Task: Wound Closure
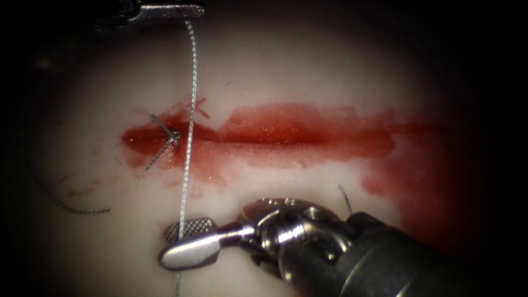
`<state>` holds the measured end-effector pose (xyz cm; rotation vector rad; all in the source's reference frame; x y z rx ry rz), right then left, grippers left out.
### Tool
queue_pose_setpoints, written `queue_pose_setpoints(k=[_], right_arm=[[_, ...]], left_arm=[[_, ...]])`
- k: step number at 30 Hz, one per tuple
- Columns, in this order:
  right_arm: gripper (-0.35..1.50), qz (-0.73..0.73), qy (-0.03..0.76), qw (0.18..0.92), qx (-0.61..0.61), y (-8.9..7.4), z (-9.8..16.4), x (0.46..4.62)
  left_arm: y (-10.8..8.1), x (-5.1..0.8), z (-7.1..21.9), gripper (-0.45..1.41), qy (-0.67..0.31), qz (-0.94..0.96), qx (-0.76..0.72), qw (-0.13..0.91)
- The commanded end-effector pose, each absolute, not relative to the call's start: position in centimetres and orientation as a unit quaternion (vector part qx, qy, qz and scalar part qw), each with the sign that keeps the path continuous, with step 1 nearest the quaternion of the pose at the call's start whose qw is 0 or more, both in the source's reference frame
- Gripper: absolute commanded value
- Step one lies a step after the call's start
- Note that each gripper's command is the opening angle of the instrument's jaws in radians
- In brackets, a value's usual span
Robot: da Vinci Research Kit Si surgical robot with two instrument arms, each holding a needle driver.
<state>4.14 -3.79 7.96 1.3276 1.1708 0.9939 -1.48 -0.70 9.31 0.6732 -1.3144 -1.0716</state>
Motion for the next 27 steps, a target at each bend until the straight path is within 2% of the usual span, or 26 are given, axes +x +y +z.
queue_pose_setpoints(k=[1,2,4,8,10,11,14,17,21,25,27], right_arm=[[-0.05,0.412,0.491,0.529,0.556,-3.7,8.0,4.22],[-0.35,0.411,0.490,0.531,0.557,-3.7,8.0,4.21],[-0.35,0.417,0.479,0.539,0.553,-3.7,8.0,4.21],[-0.35,0.449,0.466,0.542,0.536,-3.6,8.0,4.23],[-0.35,0.470,0.481,0.537,0.509,-3.4,8.0,4.20],[-0.35,0.475,0.491,0.537,0.495,-3.3,8.0,4.18],[-0.35,0.490,0.516,0.536,0.455,-3.0,8.1,4.05],[-0.35,0.507,0.540,0.536,0.406,-2.7,8.2,3.91],[-0.35,0.522,0.569,0.538,0.338,-2.4,8.4,3.73],[-0.35,0.531,0.614,0.509,0.287,-2.0,8.5,3.53],[-0.35,0.538,0.631,0.491,0.268,-1.9,8.4,3.43]], left_arm=[[-0.6,-1.52,9.3,-0.45,-0.572,-0.464,0.290,0.611],[-0.6,-1.52,9.3,-0.45,-0.572,-0.464,0.290,0.611],[-0.6,-1.52,9.3,-0.43,-0.572,-0.465,0.288,0.611],[-0.6,-1.55,9.3,0.76,-0.570,-0.471,0.289,0.608],[-0.6,-1.57,9.3,1.05,-0.570,-0.473,0.285,0.608],[-0.7,-1.58,9.3,1.13,-0.570,-0.473,0.282,0.610],[-0.8,-1.59,9.4,1.26,-0.552,-0.442,0.317,0.632],[-1.1,-1.58,9.4,1.26,-0.511,-0.423,0.374,0.648],[-1.4,-1.56,9.5,1.21,-0.465,-0.424,0.416,0.656],[-1.9,-1.53,9.6,1.20,-0.443,-0.426,0.452,0.646],[-2.1,-1.56,9.6,1.08,-0.411,-0.443,0.474,0.641]])
